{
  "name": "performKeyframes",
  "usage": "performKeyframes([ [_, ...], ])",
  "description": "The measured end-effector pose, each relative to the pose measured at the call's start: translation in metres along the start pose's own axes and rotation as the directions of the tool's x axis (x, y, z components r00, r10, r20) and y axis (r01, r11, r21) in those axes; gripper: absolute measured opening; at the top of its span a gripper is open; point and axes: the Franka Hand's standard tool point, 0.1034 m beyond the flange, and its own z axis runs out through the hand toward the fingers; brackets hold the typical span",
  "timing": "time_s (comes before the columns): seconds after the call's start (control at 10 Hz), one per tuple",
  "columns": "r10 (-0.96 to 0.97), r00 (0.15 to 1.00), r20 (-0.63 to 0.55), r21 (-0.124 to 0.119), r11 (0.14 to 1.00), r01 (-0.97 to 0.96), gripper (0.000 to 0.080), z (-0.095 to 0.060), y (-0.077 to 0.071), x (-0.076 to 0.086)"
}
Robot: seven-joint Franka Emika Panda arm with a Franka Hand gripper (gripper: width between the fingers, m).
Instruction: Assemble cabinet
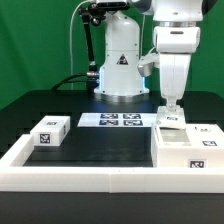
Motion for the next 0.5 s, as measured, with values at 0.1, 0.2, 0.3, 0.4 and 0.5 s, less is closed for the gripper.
performKeyframes([
  [0.1, 0.017, 1.0, 0.0, 0.0, 1.0, -0.017, 0.0069, 0.0, -0.0004, 0.0011],
  [0.2, 0.028, 1.0, 0.0, 0.0, 1.0, -0.028, 0.0069, 0.0, -0.0007, 0.0019],
  [0.3, 0.037, 0.999, -0.001, -0.001, 0.999, -0.038, 0.0069, 0.0003, -0.0012, 0.0026],
  [0.4, 0.051, 0.999, -0.004, -0.004, 0.999, -0.051, 0.0069, 0.0017, -0.003, 0.0032],
  [0.5, 0.051, 0.999, -0.004, -0.005, 0.999, -0.051, 0.0069, 0.002, -0.0034, 0.0033],
])
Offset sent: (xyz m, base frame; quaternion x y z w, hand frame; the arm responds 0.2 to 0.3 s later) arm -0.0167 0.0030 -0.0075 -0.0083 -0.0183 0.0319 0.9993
